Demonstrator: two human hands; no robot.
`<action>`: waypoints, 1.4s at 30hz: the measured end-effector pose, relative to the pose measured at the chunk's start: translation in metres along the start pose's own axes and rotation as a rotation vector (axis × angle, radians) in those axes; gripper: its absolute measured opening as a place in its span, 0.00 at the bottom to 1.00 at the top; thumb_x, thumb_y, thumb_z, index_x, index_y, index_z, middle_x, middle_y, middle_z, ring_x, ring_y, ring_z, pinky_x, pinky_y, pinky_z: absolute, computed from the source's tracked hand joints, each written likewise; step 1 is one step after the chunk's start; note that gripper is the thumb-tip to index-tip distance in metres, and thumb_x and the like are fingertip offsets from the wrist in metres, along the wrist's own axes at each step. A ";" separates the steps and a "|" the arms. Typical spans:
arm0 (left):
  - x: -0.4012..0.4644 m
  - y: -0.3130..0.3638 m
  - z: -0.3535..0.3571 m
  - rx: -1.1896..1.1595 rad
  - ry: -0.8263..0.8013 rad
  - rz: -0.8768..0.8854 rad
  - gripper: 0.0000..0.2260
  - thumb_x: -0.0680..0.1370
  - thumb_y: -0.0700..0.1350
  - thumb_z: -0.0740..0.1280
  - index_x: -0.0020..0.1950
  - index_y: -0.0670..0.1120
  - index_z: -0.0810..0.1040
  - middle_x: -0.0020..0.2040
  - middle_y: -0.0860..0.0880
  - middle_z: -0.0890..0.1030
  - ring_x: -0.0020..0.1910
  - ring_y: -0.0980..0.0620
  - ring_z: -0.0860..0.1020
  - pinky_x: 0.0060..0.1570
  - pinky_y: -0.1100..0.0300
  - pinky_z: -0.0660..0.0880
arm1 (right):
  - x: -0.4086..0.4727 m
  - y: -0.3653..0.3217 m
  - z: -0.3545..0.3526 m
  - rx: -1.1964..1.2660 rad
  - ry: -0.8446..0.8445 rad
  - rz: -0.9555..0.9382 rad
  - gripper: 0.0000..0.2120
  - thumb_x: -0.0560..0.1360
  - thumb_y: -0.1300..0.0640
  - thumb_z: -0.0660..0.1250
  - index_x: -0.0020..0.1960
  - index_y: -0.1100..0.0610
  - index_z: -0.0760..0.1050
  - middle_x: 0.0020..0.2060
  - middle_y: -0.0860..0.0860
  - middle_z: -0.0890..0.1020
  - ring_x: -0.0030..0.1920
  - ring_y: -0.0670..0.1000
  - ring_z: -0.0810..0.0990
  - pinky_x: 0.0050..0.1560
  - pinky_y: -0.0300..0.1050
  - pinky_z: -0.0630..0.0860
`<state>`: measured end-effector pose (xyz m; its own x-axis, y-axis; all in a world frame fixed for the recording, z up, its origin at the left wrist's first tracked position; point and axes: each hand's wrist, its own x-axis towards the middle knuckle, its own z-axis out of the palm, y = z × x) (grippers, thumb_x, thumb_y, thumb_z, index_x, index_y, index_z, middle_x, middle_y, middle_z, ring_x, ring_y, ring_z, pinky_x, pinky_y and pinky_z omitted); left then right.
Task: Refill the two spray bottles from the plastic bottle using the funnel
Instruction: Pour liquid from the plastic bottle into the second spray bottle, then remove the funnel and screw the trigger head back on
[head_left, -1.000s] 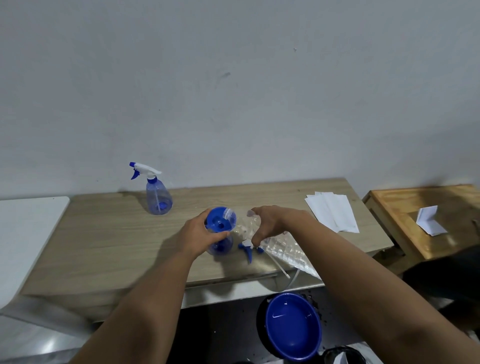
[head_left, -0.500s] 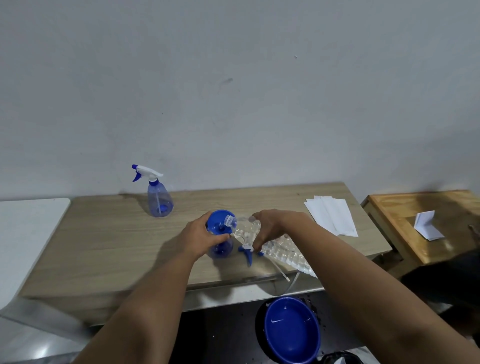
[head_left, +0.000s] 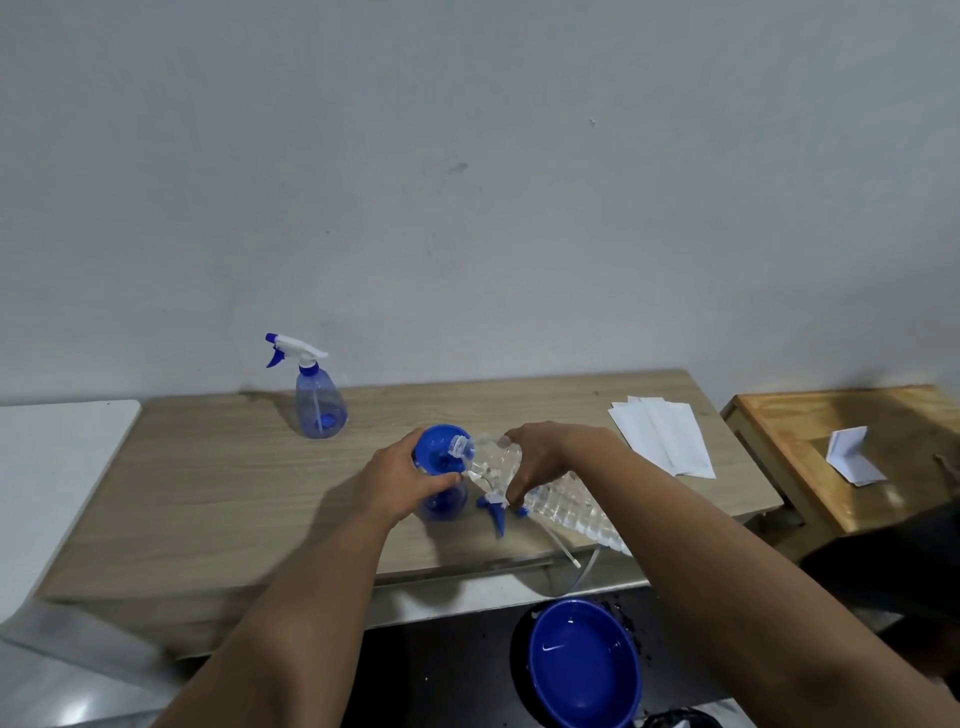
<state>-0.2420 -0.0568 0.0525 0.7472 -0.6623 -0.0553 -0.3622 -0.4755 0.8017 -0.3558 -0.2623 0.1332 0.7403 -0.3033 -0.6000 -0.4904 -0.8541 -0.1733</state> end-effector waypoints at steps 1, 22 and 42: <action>0.000 0.000 0.000 -0.001 -0.003 -0.001 0.30 0.61 0.61 0.78 0.62 0.65 0.75 0.48 0.63 0.83 0.48 0.61 0.79 0.49 0.59 0.78 | 0.000 0.000 0.000 0.007 -0.002 -0.001 0.52 0.64 0.40 0.81 0.82 0.48 0.61 0.80 0.51 0.67 0.77 0.58 0.69 0.69 0.56 0.73; 0.011 -0.033 0.019 -0.092 -0.114 -0.140 0.32 0.59 0.55 0.83 0.60 0.64 0.74 0.59 0.61 0.79 0.62 0.54 0.76 0.55 0.58 0.72 | 0.002 0.053 0.016 0.865 0.644 -0.243 0.47 0.62 0.50 0.87 0.73 0.35 0.66 0.55 0.50 0.82 0.52 0.49 0.83 0.54 0.42 0.81; 0.021 -0.030 0.052 -0.030 -0.075 -0.342 0.17 0.71 0.46 0.79 0.56 0.45 0.78 0.42 0.55 0.79 0.35 0.68 0.72 0.34 0.79 0.67 | 0.138 0.057 0.000 1.048 0.887 -0.062 0.54 0.58 0.38 0.86 0.76 0.43 0.61 0.65 0.48 0.78 0.65 0.48 0.78 0.65 0.46 0.77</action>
<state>-0.2449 -0.0865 -0.0039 0.7792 -0.5088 -0.3659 -0.0809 -0.6606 0.7464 -0.2819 -0.3530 0.0410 0.6222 -0.7808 0.0567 -0.2678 -0.2804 -0.9218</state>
